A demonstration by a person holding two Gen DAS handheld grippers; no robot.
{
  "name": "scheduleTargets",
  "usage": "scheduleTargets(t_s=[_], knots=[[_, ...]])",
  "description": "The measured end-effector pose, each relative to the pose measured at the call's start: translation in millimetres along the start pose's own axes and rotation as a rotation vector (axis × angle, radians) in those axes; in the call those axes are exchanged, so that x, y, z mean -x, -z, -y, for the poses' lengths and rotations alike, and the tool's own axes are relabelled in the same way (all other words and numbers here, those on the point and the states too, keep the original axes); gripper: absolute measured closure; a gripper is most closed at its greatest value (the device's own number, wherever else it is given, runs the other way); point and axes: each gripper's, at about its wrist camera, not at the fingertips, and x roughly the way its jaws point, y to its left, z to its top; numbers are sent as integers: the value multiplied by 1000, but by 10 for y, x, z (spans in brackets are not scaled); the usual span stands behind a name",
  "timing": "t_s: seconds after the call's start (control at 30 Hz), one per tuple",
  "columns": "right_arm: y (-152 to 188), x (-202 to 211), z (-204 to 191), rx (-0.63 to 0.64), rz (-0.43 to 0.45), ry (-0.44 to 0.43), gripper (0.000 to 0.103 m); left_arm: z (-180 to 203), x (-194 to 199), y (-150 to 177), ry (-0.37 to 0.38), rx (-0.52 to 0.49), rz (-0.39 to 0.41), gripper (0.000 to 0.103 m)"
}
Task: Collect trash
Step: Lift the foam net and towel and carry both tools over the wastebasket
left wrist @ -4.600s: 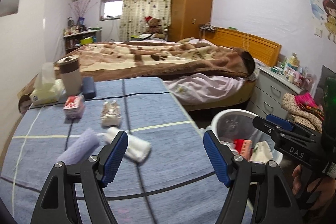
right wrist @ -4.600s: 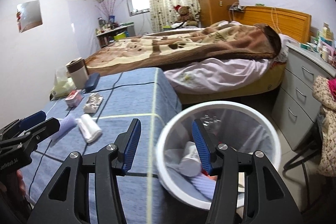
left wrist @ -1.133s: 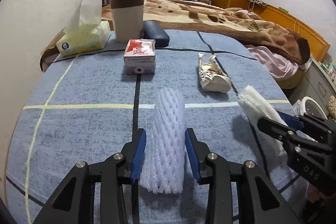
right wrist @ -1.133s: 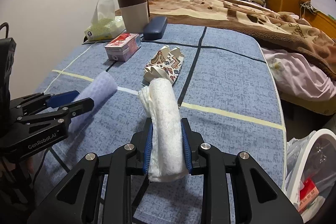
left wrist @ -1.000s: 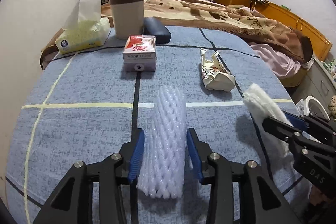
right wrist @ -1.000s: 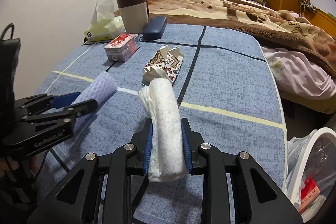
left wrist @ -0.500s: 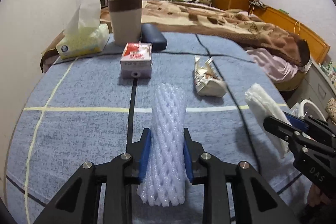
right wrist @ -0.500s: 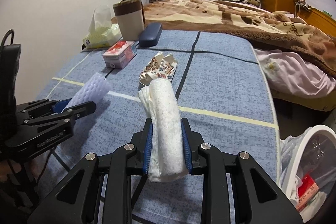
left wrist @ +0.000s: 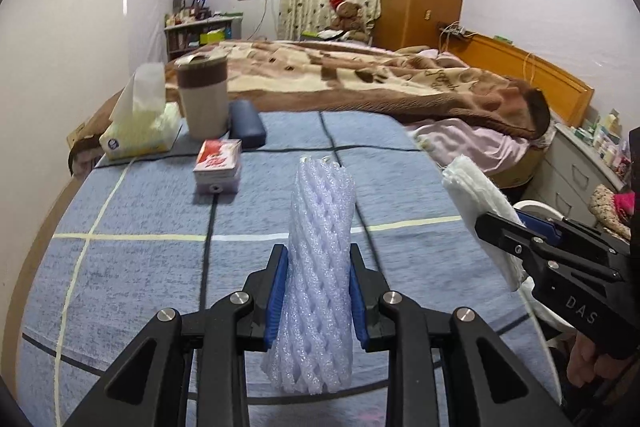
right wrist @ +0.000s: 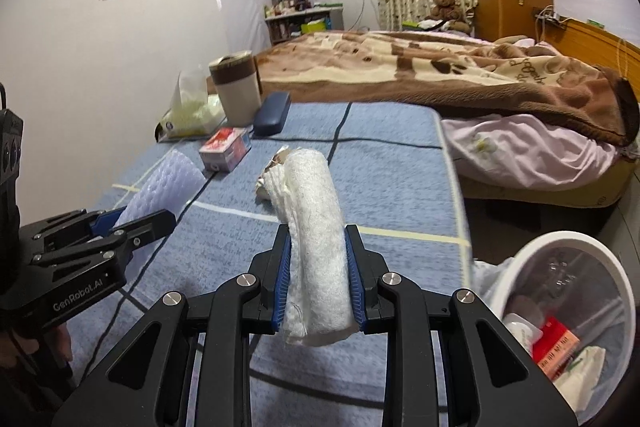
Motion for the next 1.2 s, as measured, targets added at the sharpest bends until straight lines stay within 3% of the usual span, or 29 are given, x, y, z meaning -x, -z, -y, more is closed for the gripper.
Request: scheduleTargets(t_s=[0.5, 1.2], knots=[[91, 568, 475, -92, 112, 108, 77, 830, 431, -28, 112, -108, 92, 74], [359, 1037, 1153, -214, 156, 244, 76, 1883, 472, 80, 250, -239, 80, 74]])
